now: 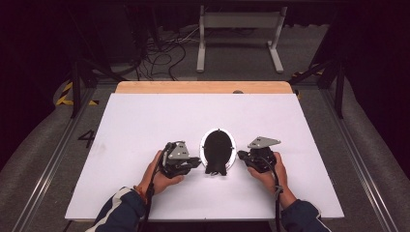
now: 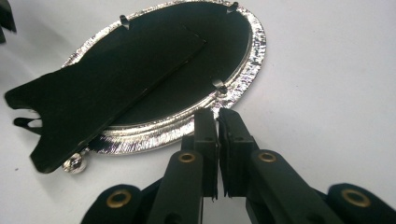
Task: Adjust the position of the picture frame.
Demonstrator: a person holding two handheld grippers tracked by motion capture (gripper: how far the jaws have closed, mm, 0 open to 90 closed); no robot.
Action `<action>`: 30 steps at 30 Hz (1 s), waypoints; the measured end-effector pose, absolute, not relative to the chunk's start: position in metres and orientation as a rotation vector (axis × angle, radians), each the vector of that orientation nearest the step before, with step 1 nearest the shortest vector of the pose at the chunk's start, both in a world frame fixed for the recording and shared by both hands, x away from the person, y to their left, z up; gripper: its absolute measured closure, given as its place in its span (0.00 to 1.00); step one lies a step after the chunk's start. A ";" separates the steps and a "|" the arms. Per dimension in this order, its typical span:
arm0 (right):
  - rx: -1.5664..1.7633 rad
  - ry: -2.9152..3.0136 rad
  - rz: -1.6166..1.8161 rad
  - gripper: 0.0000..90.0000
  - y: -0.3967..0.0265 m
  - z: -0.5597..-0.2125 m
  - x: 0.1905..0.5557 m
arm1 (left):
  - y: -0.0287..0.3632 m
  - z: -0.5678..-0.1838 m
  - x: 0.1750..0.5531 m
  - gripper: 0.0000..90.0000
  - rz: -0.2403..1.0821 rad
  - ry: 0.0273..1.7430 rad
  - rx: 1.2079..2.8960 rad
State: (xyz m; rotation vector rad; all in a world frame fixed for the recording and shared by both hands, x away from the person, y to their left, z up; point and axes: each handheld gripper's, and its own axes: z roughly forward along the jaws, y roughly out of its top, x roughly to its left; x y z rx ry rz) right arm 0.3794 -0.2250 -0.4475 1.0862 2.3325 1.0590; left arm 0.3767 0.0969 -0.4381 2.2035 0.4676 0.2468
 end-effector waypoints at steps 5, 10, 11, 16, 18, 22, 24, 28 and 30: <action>1.087 2.326 1.116 0.95 -0.232 -0.442 0.373 | 0.118 -0.432 0.371 0.81 0.277 0.494 2.169; 1.051 2.330 1.110 0.93 -0.232 -0.439 0.367 | 0.135 -0.429 0.361 0.74 0.306 0.476 2.156; 1.049 2.333 1.111 0.93 -0.232 -0.438 0.366 | 0.138 -0.429 0.359 0.72 0.316 0.477 2.157; 1.043 2.348 1.128 0.91 -0.233 -0.436 0.362 | 0.153 -0.432 0.349 0.59 0.354 0.488 2.168; 1.038 2.357 1.139 0.89 -0.233 -0.435 0.360 | 0.162 -0.433 0.344 0.57 0.370 0.507 2.167; 1.046 2.363 1.144 0.86 -0.235 -0.434 0.359 | 0.181 -0.437 0.336 0.49 0.388 0.554 2.156; 1.048 2.371 1.137 0.85 -0.235 -0.435 0.359 | 0.190 -0.440 0.332 0.45 0.402 0.587 2.147; 1.033 2.392 1.125 0.82 -0.233 -0.435 0.357 | 0.201 -0.443 0.327 0.38 0.413 0.627 2.135; 1.019 2.409 1.117 0.80 -0.230 -0.436 0.357 | 0.207 -0.446 0.324 0.34 0.407 0.647 2.123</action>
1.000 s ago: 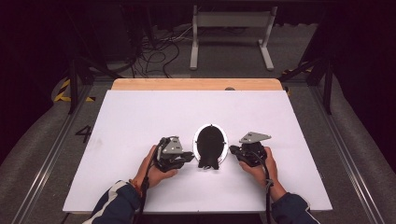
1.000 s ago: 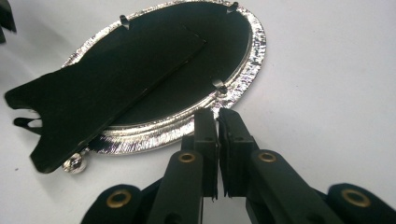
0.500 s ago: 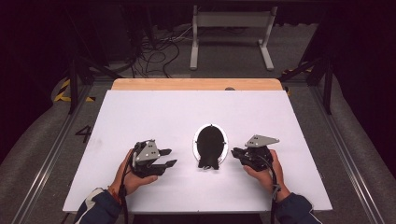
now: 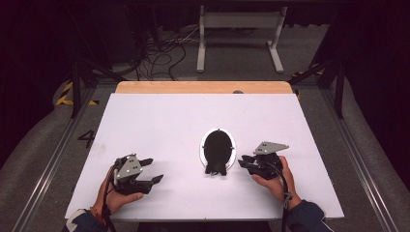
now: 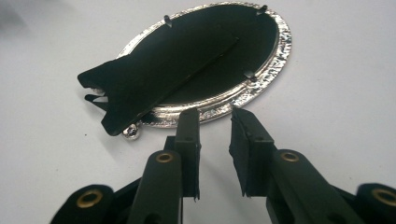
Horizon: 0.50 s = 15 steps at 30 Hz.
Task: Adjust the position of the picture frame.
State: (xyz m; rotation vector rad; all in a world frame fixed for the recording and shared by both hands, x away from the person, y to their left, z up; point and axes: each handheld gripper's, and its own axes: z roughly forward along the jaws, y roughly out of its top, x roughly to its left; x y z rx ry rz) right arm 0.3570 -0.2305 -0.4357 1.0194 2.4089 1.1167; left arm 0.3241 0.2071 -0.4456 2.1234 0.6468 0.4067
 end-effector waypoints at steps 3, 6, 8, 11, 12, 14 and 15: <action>1.008 2.425 1.101 0.78 -0.228 -0.437 0.358 | 0.216 -0.449 0.322 0.29 0.395 0.672 2.108; 1.012 2.432 1.090 0.75 -0.227 -0.439 0.360 | 0.221 -0.452 0.321 0.24 0.376 0.701 2.105; 1.014 2.439 1.085 0.73 -0.226 -0.439 0.359 | 0.222 -0.453 0.320 0.21 0.379 0.694 2.117; 1.012 2.446 1.090 0.71 -0.225 -0.439 0.359 | 0.223 -0.454 0.319 0.20 0.383 0.694 2.115; 1.002 2.451 1.089 0.70 -0.223 -0.438 0.357 | 0.223 -0.454 0.319 0.20 0.380 0.690 2.115; 0.998 2.458 1.091 0.69 -0.222 -0.438 0.357 | 0.224 -0.454 0.319 0.19 0.382 0.696 2.109; 0.998 2.458 1.091 0.69 -0.222 -0.438 0.357 | 0.224 -0.454 0.319 0.19 0.379 0.702 2.107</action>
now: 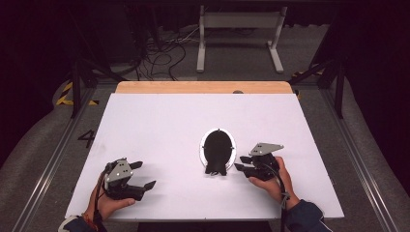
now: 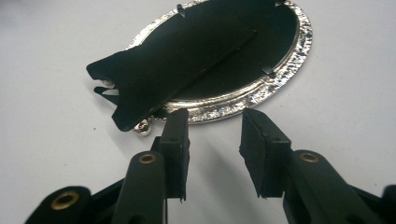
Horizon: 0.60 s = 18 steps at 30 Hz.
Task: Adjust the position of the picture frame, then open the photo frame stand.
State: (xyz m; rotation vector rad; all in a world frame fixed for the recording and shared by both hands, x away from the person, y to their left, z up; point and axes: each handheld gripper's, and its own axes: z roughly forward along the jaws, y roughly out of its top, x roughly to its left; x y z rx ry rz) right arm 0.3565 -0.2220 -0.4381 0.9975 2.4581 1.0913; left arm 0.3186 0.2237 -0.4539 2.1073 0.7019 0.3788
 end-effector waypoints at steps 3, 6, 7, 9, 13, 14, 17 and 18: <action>0.986 2.470 1.091 0.68 -0.219 -0.439 0.355 | 0.223 -0.455 0.319 0.19 0.372 0.696 2.111; 0.982 2.489 1.090 0.66 -0.215 -0.440 0.354 | 0.222 -0.456 0.321 0.19 0.364 0.690 2.116; 0.982 2.489 1.090 0.66 -0.215 -0.440 0.354 | 0.222 -0.456 0.321 0.18 0.364 0.690 2.116; 0.985 2.511 1.082 0.65 -0.211 -0.442 0.354 | 0.221 -0.457 0.321 0.18 0.358 0.699 2.123; 0.987 2.527 1.092 0.65 -0.208 -0.442 0.352 | 0.221 -0.456 0.320 0.18 0.370 0.696 2.115; 0.984 2.530 1.092 0.65 -0.207 -0.442 0.351 | 0.220 -0.455 0.320 0.18 0.370 0.700 2.110; 0.969 2.542 1.077 0.64 -0.204 -0.443 0.348 | 0.219 -0.455 0.322 0.18 0.368 0.696 2.113; 0.968 2.543 1.073 0.64 -0.203 -0.443 0.348 | 0.219 -0.456 0.322 0.18 0.366 0.700 2.117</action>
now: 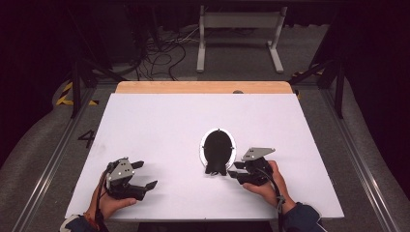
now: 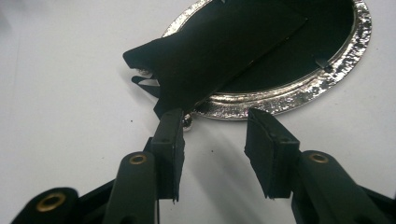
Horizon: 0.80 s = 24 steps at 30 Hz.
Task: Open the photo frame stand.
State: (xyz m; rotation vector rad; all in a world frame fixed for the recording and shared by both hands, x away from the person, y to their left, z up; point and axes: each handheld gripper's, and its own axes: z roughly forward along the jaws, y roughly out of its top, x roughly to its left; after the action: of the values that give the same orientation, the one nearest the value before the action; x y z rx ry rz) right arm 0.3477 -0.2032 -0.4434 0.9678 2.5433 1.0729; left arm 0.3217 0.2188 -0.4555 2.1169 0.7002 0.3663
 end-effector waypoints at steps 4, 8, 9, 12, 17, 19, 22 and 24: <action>0.972 2.540 1.057 0.63 -0.199 -0.445 0.348 | 0.218 -0.456 0.321 0.18 0.366 0.696 2.122; 0.961 2.542 1.045 0.63 -0.194 -0.446 0.346 | 0.219 -0.456 0.320 0.17 0.370 0.697 2.124; 0.960 2.543 1.045 0.62 -0.194 -0.446 0.346 | 0.219 -0.456 0.320 0.17 0.372 0.695 2.129; 0.963 2.543 1.054 0.61 -0.194 -0.444 0.345 | 0.218 -0.456 0.319 0.17 0.369 0.696 2.133; 0.941 2.556 1.077 0.61 -0.192 -0.443 0.341 | 0.218 -0.456 0.320 0.17 0.363 0.699 2.130; 0.931 2.564 1.072 0.61 -0.190 -0.443 0.340 | 0.217 -0.456 0.320 0.17 0.362 0.695 2.136; 0.931 2.570 1.050 0.61 -0.186 -0.446 0.340 | 0.217 -0.457 0.319 0.17 0.363 0.696 2.142; 0.928 2.568 1.015 0.61 -0.184 -0.448 0.341 | 0.217 -0.457 0.319 0.17 0.360 0.696 2.141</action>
State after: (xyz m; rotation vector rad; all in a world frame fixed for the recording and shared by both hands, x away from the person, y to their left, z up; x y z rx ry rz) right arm 0.3406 -0.1838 -0.4483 0.9277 2.5679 1.0148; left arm 0.3193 0.2167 -0.4567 2.1406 0.6961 0.3604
